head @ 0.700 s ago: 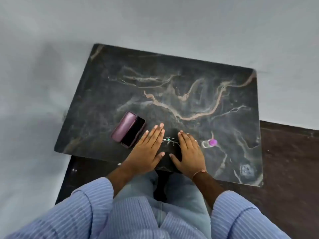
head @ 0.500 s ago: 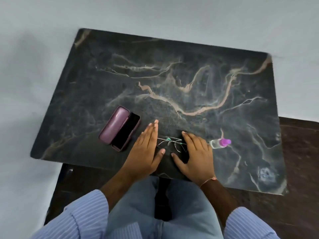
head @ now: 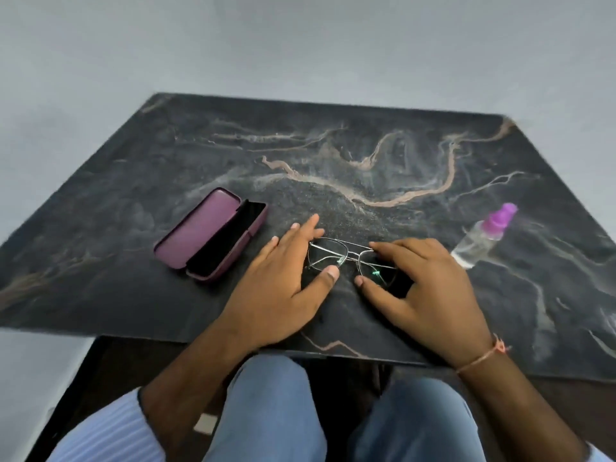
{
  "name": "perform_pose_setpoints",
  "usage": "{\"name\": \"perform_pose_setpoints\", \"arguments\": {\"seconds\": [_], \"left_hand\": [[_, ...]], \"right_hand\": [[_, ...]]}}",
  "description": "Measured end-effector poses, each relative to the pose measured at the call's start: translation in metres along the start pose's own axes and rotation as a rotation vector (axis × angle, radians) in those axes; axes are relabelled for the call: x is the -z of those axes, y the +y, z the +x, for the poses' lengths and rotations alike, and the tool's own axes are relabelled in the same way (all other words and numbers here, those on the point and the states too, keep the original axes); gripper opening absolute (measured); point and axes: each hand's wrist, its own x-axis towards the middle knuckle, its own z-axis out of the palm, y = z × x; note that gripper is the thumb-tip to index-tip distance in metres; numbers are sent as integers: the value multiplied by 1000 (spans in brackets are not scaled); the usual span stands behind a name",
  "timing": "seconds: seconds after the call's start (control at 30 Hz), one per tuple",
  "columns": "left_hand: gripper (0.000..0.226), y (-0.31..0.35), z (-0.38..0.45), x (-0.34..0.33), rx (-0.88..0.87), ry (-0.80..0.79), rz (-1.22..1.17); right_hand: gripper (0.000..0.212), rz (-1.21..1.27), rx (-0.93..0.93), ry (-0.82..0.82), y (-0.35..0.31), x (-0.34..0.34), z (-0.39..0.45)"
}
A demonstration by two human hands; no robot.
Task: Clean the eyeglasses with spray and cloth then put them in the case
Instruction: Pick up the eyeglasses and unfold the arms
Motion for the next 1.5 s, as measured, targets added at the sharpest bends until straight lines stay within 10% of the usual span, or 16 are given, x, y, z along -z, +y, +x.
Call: {"name": "perform_pose_setpoints", "arguments": {"seconds": [0.5,0.67,1.5], "left_hand": [[54,11,-8,30,19,19,-738],[97,16,8,39,-40,-84,-773],[51,19,35,27,-209,213,-1027]], "right_hand": [[42,282,-39,218,-16,16,-11],[40,492,-51,320,-27,12,12],[80,1140,-199,170,-19,-10,34]]}}
